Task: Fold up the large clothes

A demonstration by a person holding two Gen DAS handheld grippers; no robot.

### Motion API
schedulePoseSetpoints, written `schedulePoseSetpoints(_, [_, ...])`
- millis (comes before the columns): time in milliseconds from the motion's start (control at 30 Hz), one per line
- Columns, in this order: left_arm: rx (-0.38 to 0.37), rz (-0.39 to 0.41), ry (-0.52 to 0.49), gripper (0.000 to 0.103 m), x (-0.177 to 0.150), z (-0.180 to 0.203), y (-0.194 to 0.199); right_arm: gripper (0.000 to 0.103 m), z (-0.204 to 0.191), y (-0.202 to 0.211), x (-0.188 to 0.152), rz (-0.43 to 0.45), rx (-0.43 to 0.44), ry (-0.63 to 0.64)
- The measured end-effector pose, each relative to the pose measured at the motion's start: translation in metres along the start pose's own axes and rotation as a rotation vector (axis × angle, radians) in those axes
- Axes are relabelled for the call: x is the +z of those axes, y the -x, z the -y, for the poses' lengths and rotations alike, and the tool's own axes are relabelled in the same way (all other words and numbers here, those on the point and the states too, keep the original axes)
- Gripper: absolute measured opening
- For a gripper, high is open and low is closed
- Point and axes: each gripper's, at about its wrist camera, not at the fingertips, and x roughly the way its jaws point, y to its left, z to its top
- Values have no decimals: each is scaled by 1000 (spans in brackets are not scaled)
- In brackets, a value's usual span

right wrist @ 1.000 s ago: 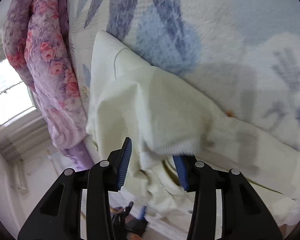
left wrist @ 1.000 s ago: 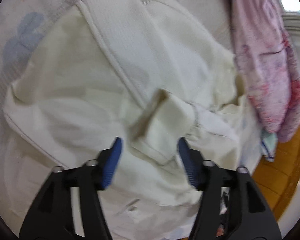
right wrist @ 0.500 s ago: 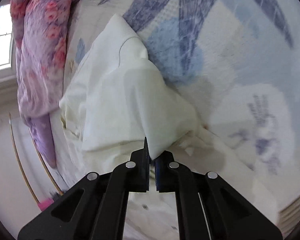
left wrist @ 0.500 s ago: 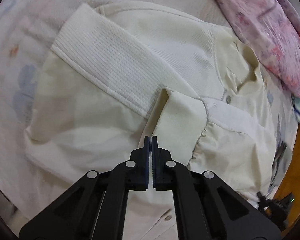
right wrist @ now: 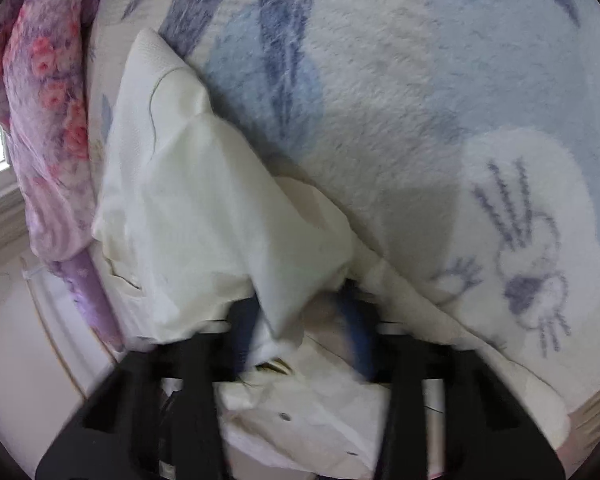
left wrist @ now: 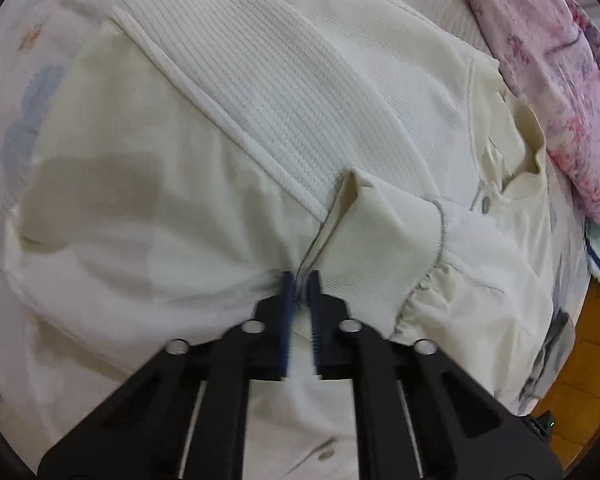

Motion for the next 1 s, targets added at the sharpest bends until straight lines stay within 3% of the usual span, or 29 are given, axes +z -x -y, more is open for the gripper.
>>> schedulePoseSetpoints(100, [37,16,-64,3,-7,3,27,4,2,30,-7,-10,-4,61])
schedulePoseSetpoints(233, [93,-1,-121,0,-21,14,20,4,17,20,3,-23,-76,62])
schedulePoseSetpoints(300, [284,-45,-178,0,-28,17,-3,11,25,5,10,-45,-145,40])
schedulePoseSetpoints(367, [322,-75,-222,1,-34,24,-7,27,16,7,7,-114,-166,51])
schedulePoseSetpoints(400, [320,-69,-231,3,-37,24,0,50,13,12,4,-120,-168,71])
schedulePoseSetpoints(433, [321,-65,-240,6,-39,25,5,67,7,22,-1,-107,-181,109])
schedulePoseSetpoints(500, [351,-37,-265,6,-41,26,22,68,-9,47,-12,-39,-294,250])
schedulePoseSetpoints(567, [387,11,-293,6,-39,32,34,64,-21,71,-20,78,-321,340])
schedulePoseSetpoints(600, [383,38,-310,6,-37,38,38,49,-26,79,-21,126,-309,383])
schedulePoseSetpoints(633, [369,52,-320,6,-34,45,39,26,-34,81,-20,169,-316,446])
schedulePoseSetpoints(700, [310,65,-333,6,-27,60,32,2,-42,63,-12,185,-353,506])
schedulePoseSetpoints(767, [291,46,-334,6,-19,72,10,1,-36,21,8,145,-341,507])
schedulePoseSetpoints(867, [349,28,-339,3,-5,84,-32,0,-39,-23,27,148,-383,529])
schedulePoseSetpoints(933, [403,22,-367,1,-4,96,-30,0,-50,-14,31,136,-403,489])
schedulePoseSetpoints(1000, [410,26,-386,2,-5,105,-21,1,-70,9,29,178,-408,508])
